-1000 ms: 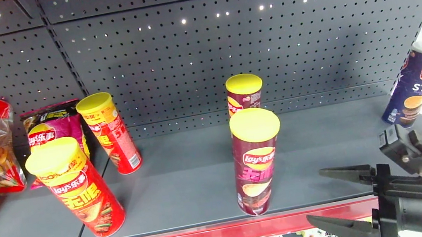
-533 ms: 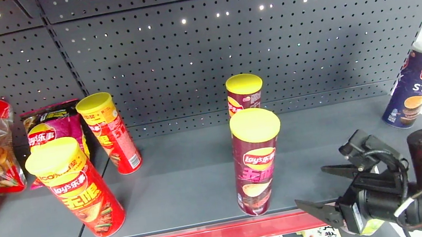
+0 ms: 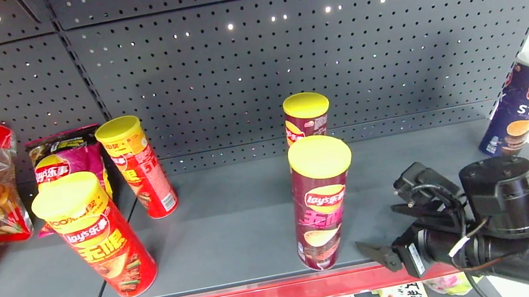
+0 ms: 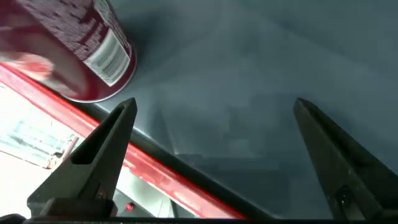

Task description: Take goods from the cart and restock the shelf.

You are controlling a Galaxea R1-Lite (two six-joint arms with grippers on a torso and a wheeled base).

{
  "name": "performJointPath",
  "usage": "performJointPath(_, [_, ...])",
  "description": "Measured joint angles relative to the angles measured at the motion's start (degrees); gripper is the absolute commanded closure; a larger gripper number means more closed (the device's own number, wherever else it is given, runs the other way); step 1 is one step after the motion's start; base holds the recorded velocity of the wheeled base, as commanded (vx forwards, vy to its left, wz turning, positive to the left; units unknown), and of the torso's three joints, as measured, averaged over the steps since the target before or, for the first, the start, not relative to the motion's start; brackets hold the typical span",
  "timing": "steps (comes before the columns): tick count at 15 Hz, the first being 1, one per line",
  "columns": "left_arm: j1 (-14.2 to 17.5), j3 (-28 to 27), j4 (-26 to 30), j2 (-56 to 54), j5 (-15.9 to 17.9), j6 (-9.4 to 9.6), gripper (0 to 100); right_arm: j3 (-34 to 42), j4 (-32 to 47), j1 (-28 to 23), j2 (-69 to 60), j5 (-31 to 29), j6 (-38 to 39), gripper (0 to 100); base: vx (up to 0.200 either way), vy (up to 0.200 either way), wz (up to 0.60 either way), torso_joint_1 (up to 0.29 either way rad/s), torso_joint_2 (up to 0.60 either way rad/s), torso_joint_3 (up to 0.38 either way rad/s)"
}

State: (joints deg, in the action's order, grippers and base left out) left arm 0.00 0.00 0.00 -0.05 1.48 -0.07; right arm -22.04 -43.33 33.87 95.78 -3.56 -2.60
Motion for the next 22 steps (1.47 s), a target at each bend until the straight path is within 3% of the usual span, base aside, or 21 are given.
performJointPath(22, [0.0, 0.0, 0.0, 0.0, 0.0, 0.0, 0, -4.5, -0.3, 1.3, 5.7, -0.2, -1.2, 0, 0.0, 0.0, 0.0, 0.0, 0.0, 0.0])
